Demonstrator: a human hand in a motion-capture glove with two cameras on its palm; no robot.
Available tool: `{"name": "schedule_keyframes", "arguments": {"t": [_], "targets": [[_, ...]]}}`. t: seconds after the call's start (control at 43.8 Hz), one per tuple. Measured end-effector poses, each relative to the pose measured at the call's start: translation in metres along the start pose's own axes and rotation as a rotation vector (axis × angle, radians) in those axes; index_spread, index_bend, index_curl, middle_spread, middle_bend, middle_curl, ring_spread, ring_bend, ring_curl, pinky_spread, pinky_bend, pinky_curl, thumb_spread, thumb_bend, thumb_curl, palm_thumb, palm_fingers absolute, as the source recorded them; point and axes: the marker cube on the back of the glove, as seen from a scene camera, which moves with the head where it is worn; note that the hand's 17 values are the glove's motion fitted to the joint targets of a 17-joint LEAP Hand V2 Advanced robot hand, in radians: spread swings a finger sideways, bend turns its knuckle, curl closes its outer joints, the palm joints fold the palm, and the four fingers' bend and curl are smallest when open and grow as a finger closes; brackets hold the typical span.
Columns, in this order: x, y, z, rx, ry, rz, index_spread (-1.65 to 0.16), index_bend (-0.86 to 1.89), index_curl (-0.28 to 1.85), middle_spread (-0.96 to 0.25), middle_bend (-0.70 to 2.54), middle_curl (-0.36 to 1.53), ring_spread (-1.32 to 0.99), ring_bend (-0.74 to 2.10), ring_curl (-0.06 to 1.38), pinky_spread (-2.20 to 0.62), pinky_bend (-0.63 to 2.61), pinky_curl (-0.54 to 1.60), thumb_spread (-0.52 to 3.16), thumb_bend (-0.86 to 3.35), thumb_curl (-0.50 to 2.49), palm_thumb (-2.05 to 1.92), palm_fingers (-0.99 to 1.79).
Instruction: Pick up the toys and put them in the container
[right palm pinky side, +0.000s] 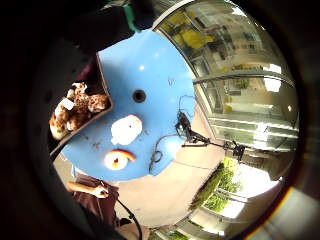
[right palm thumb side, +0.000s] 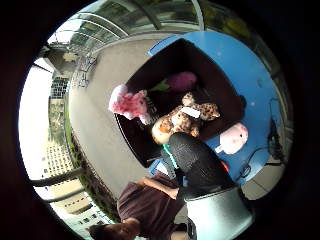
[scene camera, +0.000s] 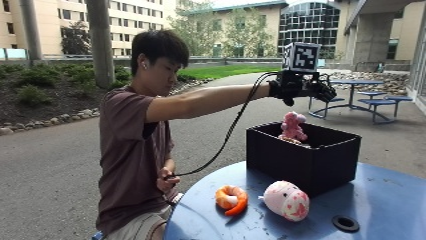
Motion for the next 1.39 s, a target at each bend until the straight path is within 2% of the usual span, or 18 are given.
{"name": "schedule_keyframes", "arguments": {"t": [0.16,0.297,0.457,0.594,0.754,0.891,0.914,0.96,1.028,1.074,1.142,1.234,1.257,1.28,1.325,1.371,1.394], "targets": [[0.055,0.036,0.002,-0.008,0.001,0.106,-0.22,0.06,0.31,-0.03,0.16,0.4,-0.06,0.49,0.34,0.02,0.98,0.4,1.2,-0.02,0.49,0.03,-0.24],[0.092,0.064,0.008,-0.013,-0.042,0.131,-0.23,0.08,0.27,-0.03,0.16,0.38,-0.06,0.47,0.33,0.03,0.95,0.38,1.22,-0.02,0.46,0.03,-0.21],[0.117,0.115,0.042,-0.041,-0.082,-0.021,-0.23,0.09,0.25,-0.03,0.16,0.36,-0.05,0.45,0.33,0.03,0.92,0.37,1.25,-0.01,0.44,0.06,-0.18],[0.129,0.159,0.127,-0.111,-0.042,-0.146,-0.23,0.09,0.23,-0.03,0.16,0.35,-0.05,0.43,0.32,0.03,0.91,0.36,1.26,-0.02,0.41,0.05,-0.18],[0.101,0.178,0.264,-0.294,-0.226,-0.117,-0.23,0.1,0.22,-0.03,0.16,0.34,-0.05,0.42,0.32,0.03,0.89,0.36,1.27,-0.01,0.39,0.06,-0.16],[0.068,0.197,0.338,-0.344,-0.242,-0.196,-0.23,0.09,0.21,-0.01,0.14,0.33,-0.04,0.46,0.34,0.02,0.91,0.36,1.32,0.03,0.4,0.14,-0.12],[0.063,0.2,0.348,-0.329,-0.222,-0.206,-0.22,0.08,0.2,0.0,0.15,0.33,-0.05,0.58,0.37,-0.02,0.98,0.38,1.36,0.08,0.41,0.22,0.09],[0.056,0.204,0.359,-0.269,-0.183,-0.218,-0.2,0.12,0.2,0.0,0.22,0.34,-0.08,0.63,0.36,-0.07,0.97,0.35,1.41,0.11,0.41,0.27,0.21],[0.047,0.206,0.363,-0.165,-0.169,-0.22,-0.19,0.15,0.21,-0.02,0.28,0.37,-0.13,0.67,0.39,-0.13,0.94,0.35,1.47,0.14,0.41,0.31,0.24],[0.041,0.205,0.365,-0.101,-0.163,-0.212,-0.19,0.14,0.21,-0.08,0.38,0.41,-0.19,0.77,0.42,-0.21,0.95,0.35,1.53,0.21,0.43,0.4,0.48],[0.038,0.204,0.366,0.021,-0.151,-0.215,-0.18,0.13,0.2,-0.11,0.46,0.44,-0.24,0.87,0.44,-0.29,0.95,0.34,1.57,0.25,0.45,0.47,0.65],[0.032,0.202,0.363,0.186,-0.13,-0.234,-0.16,0.14,0.2,-0.15,0.57,0.49,-0.29,0.98,0.48,-0.34,0.96,0.36,1.51,0.27,0.5,0.55,0.8],[0.03,0.201,0.361,0.22,-0.111,-0.239,-0.15,0.18,0.21,-0.17,0.63,0.52,-0.3,1.06,0.52,-0.34,1.04,0.4,1.48,0.29,0.53,0.61,1.07],[0.028,0.199,0.359,0.25,-0.086,-0.242,-0.15,0.17,0.19,-0.18,0.67,0.52,-0.31,1.09,0.51,-0.35,1.03,0.37,1.47,0.3,0.55,0.65,1.17],[0.026,0.195,0.356,0.293,-0.029,-0.24,-0.13,0.19,0.22,-0.19,0.74,0.56,-0.31,1.16,0.54,-0.37,1.03,0.39,1.42,0.31,0.58,0.69,1.22],[0.029,0.187,0.35,0.31,0.004,-0.197,-0.14,0.35,0.28,-0.19,0.91,0.62,-0.31,1.23,0.57,-0.38,0.92,0.39,1.38,0.33,0.63,0.76,1.44],[0.032,0.183,0.346,0.308,0.005,-0.162,-0.14,0.42,0.3,-0.2,0.94,0.63,-0.31,1.25,0.59,-0.39,0.89,0.4,1.35,0.33,0.65,0.77,1.45]]}}
